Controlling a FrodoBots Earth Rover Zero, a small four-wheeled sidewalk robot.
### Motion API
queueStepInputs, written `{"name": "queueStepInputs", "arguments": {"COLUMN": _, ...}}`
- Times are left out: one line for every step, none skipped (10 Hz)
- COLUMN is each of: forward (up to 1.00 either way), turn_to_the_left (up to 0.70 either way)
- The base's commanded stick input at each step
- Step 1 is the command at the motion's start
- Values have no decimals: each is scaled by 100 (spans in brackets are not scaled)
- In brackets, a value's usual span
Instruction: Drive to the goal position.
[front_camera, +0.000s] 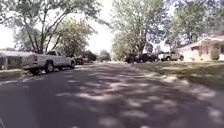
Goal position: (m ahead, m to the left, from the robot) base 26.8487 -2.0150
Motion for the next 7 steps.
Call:
{"name": "queueStepInputs", "arguments": {"forward": 69, "turn_to_the_left": 3}}
{"name": "queueStepInputs", "arguments": {"forward": 69, "turn_to_the_left": 3}}
{"name": "queueStepInputs", "arguments": {"forward": 69, "turn_to_the_left": 3}}
{"name": "queueStepInputs", "arguments": {"forward": 69, "turn_to_the_left": 3}}
{"name": "queueStepInputs", "arguments": {"forward": 69, "turn_to_the_left": 3}}
{"name": "queueStepInputs", "arguments": {"forward": 69, "turn_to_the_left": 3}}
{"name": "queueStepInputs", "arguments": {"forward": 69, "turn_to_the_left": 3}}
